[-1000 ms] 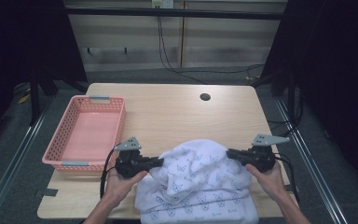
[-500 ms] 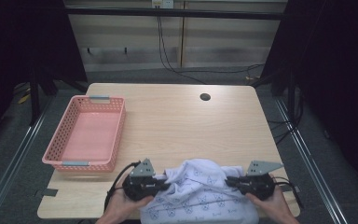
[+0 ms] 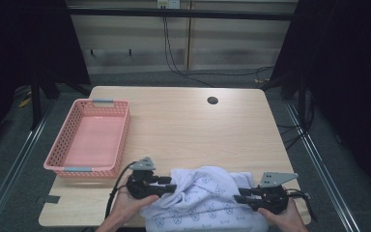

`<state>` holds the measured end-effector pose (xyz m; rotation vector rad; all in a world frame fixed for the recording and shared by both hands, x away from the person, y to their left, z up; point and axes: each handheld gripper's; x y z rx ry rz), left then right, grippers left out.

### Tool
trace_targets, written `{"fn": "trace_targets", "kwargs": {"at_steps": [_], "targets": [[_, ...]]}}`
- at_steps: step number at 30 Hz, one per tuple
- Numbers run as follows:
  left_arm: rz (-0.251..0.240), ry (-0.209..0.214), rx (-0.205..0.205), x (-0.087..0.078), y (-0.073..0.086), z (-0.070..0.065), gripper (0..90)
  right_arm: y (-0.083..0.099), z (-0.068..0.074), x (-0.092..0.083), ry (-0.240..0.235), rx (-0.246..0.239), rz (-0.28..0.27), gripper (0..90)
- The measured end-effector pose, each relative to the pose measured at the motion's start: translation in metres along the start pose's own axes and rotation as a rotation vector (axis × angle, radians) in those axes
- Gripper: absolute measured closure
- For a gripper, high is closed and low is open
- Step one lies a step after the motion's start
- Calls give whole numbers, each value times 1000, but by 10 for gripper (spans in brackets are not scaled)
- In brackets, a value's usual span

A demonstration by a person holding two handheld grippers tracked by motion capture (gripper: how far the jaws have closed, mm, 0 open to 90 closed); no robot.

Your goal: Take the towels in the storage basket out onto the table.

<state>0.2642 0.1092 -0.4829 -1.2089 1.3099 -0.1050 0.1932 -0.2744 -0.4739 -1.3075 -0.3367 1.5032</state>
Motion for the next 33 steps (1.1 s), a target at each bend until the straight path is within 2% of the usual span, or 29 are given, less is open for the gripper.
{"fn": "trace_targets", "kwargs": {"at_steps": [1,2,4,5,6,7,9,11,14,15,18,20,22,23,25,26,27,30,33], "targets": [[24,-10,-3,4,1,-2,528,-1,2,-4,-3,-2,-16,653],[47,-31,40,6,1,-5,602,-2,2,-7,7,2,-32,634],[43,-62,50,5,2,-6,753,-6,2,-18,38,-13,-65,621],[43,-62,50,5,2,-6,855,-8,0,-27,51,-4,-109,619],[49,-58,71,5,3,-6,855,-8,0,-27,51,-4,-109,619],[50,-49,60,4,5,-4,868,-10,-6,-42,76,10,-165,626],[44,-49,60,2,5,-3,871,-9,-11,-44,100,15,-141,644],[43,-39,50,0,7,-1,873,-6,-17,-39,110,43,-111,640],[42,-39,35,-3,9,1,872,0,-23,-24,60,41,-77,609],[42,-39,35,-3,9,1,872,0,-23,-24,60,41,-77,609],[39,-40,27,-7,11,4,872,0,-19,-14,2,22,-46,596],[31,-41,10,-9,11,6,872,-2,-19,-10,-9,10,-30,610],[16,-38,2,-11,10,8,873,-3,-19,-4,12,8,2,810],[12,-44,2,-13,8,10,873,-3,-21,-2,4,13,15,884],[-28,-57,-14,-22,4,14,875,-6,-23,-6,29,21,-28,896],[-53,-59,-32,-27,1,18,875,-9,-24,-12,37,20,-60,898],[-79,-62,-48,-33,-2,21,876,-13,-24,-19,70,18,-95,898],[-144,-92,-71,-48,-11,31,876,-29,-27,-41,120,4,-185,899],[-204,-131,-67,-64,-26,38,877,-48,-31,-58,169,-17,-252,899]]}}
Point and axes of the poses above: each handheld gripper's, and its own axes: x roughly forward along the jaws, y roughly out of its underside, z roughly to its left, and after that the axes turned 15 degrees about -y, right-handed
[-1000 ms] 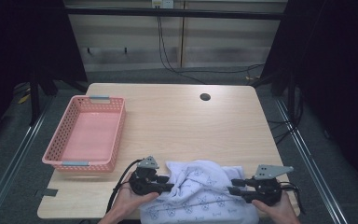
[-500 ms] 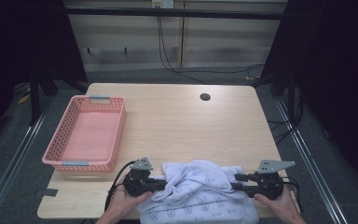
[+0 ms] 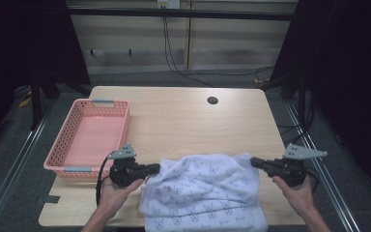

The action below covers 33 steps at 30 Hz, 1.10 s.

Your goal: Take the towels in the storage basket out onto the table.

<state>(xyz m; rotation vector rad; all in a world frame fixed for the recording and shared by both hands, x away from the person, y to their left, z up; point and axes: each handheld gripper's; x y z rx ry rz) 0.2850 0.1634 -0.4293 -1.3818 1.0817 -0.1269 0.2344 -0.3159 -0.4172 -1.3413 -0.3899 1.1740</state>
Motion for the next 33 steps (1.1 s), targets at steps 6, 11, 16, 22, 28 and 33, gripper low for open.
{"fn": "trace_targets", "kwargs": {"at_steps": [6,11,16,22,28,33], "targets": [[-113,-67,-1,-24,-44,18,878,-48,-15,-10,62,-46,-126,900],[-130,-144,49,-20,-88,30,877,-87,-39,-4,97,-62,-191,900],[-152,-184,21,-1,-121,52,875,-120,-80,8,156,-27,-215,900],[-151,-244,-128,28,-123,89,648,-150,-135,18,316,40,-136,720],[-91,-202,-112,38,-97,81,583,-122,-137,27,311,60,-70,591],[-22,-163,-42,37,-54,56,646,-72,-104,34,190,44,18,579]]}}
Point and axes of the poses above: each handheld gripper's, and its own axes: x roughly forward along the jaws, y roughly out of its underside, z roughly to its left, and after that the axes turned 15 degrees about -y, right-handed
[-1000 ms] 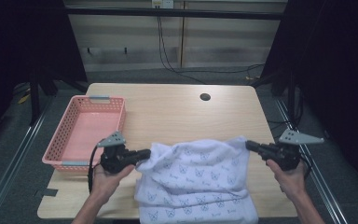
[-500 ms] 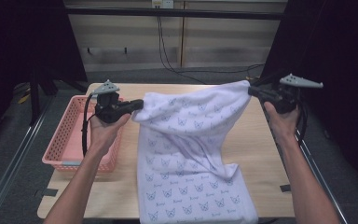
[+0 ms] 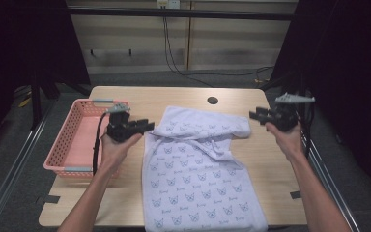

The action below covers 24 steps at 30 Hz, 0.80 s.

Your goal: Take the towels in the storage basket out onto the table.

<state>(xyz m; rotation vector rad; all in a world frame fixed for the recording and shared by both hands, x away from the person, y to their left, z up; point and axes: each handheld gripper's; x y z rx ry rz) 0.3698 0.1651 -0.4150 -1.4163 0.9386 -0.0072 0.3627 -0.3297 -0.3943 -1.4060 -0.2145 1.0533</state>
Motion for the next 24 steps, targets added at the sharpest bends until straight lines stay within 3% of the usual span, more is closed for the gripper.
{"fn": "trace_targets", "kwargs": {"at_steps": [1,3,4,6,7,8,9,10,11,12,13,18,19,20,21,22,23,24], "targets": [[21,27,-7,-1,11,-3,693,12,10,0,-28,-4,20,591],[61,29,50,-3,27,-12,732,37,32,-2,-108,-10,56,622],[61,62,62,-7,32,-18,750,49,43,-2,-132,-13,83,644],[90,42,43,-13,37,-35,767,72,62,-2,-182,-22,122,673],[69,66,75,-15,39,-44,762,82,69,-2,-210,-15,134,689],[90,73,75,-12,41,-50,744,90,75,-3,-235,-5,136,694],[111,80,40,-10,43,-53,696,96,80,-4,-249,-3,136,694],[101,125,20,-9,46,-56,682,101,84,-3,-267,-3,154,694],[104,148,37,-8,49,-61,694,104,88,-2,-270,-16,176,693],[114,140,62,-7,54,-67,696,107,90,0,-272,-20,191,679],[135,159,64,-4,61,-70,695,110,89,3,-273,-14,206,665],[259,160,125,13,88,-71,619,124,76,23,-186,-45,312,592],[260,148,138,14,90,-70,601,127,77,25,-154,-61,345,621],[260,125,142,14,90,-70,591,129,78,24,-150,-83,344,664],[266,138,128,14,90,-68,581,129,79,22,-153,-81,349,766],[262,140,140,14,91,-68,575,130,81,18,-163,-74,361,870],[266,119,155,14,92,-70,575,133,84,14,-188,-60,365,879],[277,129,156,14,94,-70,565,136,88,8,-202,-55,374,884]]}}
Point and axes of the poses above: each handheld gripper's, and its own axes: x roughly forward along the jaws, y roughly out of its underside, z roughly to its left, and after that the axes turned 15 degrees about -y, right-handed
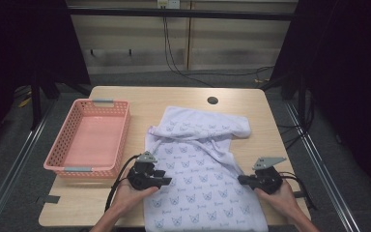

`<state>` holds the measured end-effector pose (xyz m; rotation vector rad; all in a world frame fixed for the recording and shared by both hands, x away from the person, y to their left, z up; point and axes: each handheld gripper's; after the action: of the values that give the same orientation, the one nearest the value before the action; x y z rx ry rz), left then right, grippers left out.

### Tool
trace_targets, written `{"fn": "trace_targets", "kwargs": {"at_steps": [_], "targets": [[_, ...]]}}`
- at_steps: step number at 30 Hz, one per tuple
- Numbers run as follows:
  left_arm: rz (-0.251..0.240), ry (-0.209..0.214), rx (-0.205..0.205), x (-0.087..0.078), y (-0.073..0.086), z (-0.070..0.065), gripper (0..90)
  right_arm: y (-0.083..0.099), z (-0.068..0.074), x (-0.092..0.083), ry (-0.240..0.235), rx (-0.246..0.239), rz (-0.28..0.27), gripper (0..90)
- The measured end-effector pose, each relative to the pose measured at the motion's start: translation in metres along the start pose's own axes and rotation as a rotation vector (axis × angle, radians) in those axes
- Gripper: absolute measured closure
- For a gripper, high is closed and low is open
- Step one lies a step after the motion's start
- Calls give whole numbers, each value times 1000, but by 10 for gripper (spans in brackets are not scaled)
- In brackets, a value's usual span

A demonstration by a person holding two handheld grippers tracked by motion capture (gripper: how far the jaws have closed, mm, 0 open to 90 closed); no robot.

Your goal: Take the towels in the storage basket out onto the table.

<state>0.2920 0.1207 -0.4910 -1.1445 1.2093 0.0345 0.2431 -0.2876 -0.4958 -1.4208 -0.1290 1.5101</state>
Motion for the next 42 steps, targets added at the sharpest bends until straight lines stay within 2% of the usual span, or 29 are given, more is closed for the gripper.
{"fn": "trace_targets", "kwargs": {"at_steps": [2,3,5,7,8,9,11,12,14,17,19,20,22,23,24,25,26,27,28,29,30,31,32,33,35,38,40,41,42], "targets": [[11,-27,20,1,3,-3,563,11,12,-10,-16,15,28,893],[6,-27,21,2,4,-3,567,17,19,-14,-34,13,36,893],[12,-27,37,2,5,-3,615,27,31,-21,-96,10,65,892],[7,-44,84,2,6,-7,792,31,42,-25,-132,10,91,884],[22,-30,90,0,7,-8,878,30,43,-27,-133,-1,71,850],[21,-5,91,-2,10,-9,896,27,43,-30,-126,-3,32,802],[43,33,99,-11,20,-11,900,18,38,-36,-77,-12,-46,732],[43,45,95,-14,24,-12,900,12,29,-38,-69,11,-103,731],[54,96,58,-21,33,-16,900,3,16,-36,-34,33,-145,705],[87,160,90,-29,43,-26,900,-12,-7,-21,11,49,-150,707],[70,188,90,-31,48,-29,896,-21,-18,-9,44,43,-121,691],[63,185,84,-31,46,-28,876,-24,-21,-4,37,51,-103,688],[30,163,56,-31,39,-22,778,-26,-24,5,53,35,-59,685],[3,141,38,-31,34,-17,765,-25,-26,9,56,51,-43,706],[-22,118,17,-31,29,-12,734,-23,-27,11,52,60,-42,733],[-36,67,9,-30,23,-7,711,-22,-28,11,44,64,-49,804],[-44,39,0,-27,19,-3,678,-22,-28,10,36,68,-34,861],[-40,17,8,-23,15,0,663,-22,-27,10,43,61,-31,885],[-24,-13,25,-18,13,1,664,-21,-26,9,27,59,-26,896],[-7,-25,13,-12,12,2,660,-21,-23,7,34,61,-13,899],[11,-18,21,-7,12,3,662,-20,-22,3,24,57,-25,900],[7,-32,55,-6,13,0,689,-19,-19,-3,10,62,-50,900],[17,-42,68,-7,13,-1,728,-18,-15,-10,17,53,-69,900],[24,-38,72,-8,14,-1,813,-17,-11,-18,11,45,-97,900],[24,7,68,-10,20,-3,885,-15,-3,-32,11,35,-120,900],[48,46,78,-17,27,-11,898,-6,8,-42,1,35,-109,899],[74,95,84,-24,34,-17,898,3,14,-40,-15,40,-79,898],[73,104,88,-28,38,-20,897,7,17,-38,-26,40,-64,896],[68,131,90,-30,40,-20,895,11,18,-36,-33,38,-57,888]]}}
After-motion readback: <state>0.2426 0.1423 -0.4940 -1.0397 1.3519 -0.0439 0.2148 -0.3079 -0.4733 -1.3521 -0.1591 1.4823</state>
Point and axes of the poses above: each handheld gripper's, and its own axes: x roughly forward along the jaws, y roughly out of its underside, z roughly to its left, and after that the axes turned 15 degrees about -y, right-handed
